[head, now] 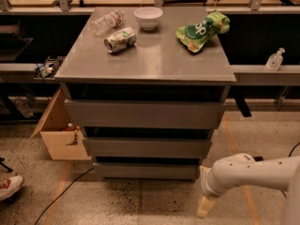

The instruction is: Open bottom drawer

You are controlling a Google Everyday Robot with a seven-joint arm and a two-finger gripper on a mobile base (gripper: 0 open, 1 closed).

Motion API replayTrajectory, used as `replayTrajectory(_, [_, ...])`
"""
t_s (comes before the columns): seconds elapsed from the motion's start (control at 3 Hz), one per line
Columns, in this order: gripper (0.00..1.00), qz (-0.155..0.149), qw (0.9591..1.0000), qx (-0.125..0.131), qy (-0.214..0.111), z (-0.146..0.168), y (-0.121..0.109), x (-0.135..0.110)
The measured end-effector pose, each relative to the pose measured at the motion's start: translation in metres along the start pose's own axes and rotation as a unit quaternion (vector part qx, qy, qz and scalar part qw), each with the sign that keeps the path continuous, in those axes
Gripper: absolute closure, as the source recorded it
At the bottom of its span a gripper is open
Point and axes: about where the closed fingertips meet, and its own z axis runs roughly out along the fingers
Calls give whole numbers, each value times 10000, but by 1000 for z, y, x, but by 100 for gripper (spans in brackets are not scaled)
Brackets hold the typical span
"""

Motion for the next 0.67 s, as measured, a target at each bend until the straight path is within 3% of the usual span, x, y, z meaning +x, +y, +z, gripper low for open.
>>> replayTrajectory(0.33, [0, 93, 9997, -65, 196, 52, 0, 23])
replayTrajectory(0.67, [0, 320, 9995, 35, 69, 90, -4, 37])
